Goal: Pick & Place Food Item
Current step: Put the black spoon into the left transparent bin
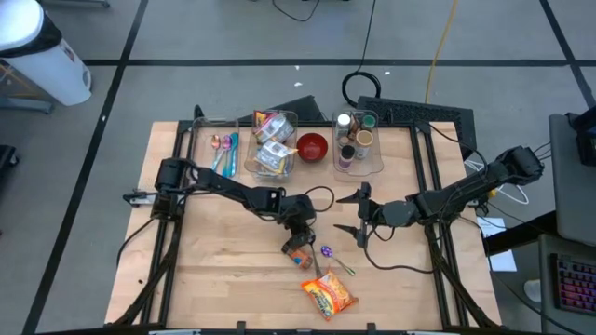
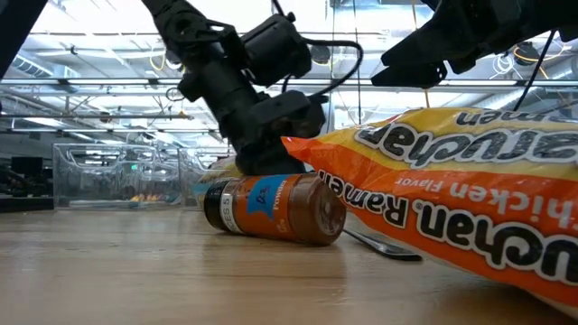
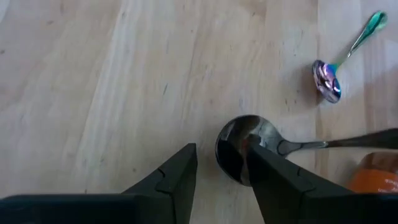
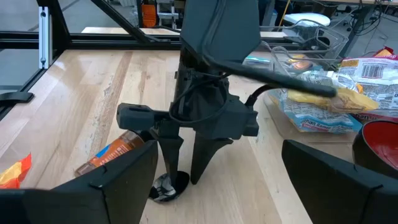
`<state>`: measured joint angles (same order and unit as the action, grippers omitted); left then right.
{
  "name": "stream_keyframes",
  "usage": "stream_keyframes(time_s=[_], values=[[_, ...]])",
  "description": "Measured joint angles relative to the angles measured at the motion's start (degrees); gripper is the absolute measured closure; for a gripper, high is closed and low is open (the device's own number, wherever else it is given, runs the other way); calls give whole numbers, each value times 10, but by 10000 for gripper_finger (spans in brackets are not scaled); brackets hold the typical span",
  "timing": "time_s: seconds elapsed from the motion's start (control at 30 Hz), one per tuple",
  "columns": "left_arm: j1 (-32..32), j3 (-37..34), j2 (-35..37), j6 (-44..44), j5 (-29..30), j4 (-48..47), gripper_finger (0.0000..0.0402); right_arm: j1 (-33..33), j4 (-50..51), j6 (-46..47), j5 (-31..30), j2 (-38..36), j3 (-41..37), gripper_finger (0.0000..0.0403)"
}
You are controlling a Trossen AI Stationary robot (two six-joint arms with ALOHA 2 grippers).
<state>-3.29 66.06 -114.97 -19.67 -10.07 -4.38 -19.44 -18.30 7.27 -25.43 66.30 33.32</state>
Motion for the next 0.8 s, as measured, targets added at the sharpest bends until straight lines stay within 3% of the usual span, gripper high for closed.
stream_keyframes(time_s=[0.1, 0.27, 0.37, 0.47, 0.57, 0.8], values=[[0, 21, -3, 15, 6, -29, 269, 0, 2, 0, 0, 0, 0, 69], [6, 44, -5, 27, 3, -59, 343, 0, 2, 0, 0, 0, 0, 69], [17, 45, -2, 21, -38, -56, 385, 0, 6, -1, 0, 0, 0, 69], [32, 46, 7, 17, -89, -61, 388, 0, 6, -5, 0, 0, 0, 69], [43, 44, 30, 26, -103, -95, 394, 0, 6, -7, 0, 0, 0, 69], [63, 44, 166, 79, 15, -254, 398, 0, 8, -11, 0, 0, 0, 69]])
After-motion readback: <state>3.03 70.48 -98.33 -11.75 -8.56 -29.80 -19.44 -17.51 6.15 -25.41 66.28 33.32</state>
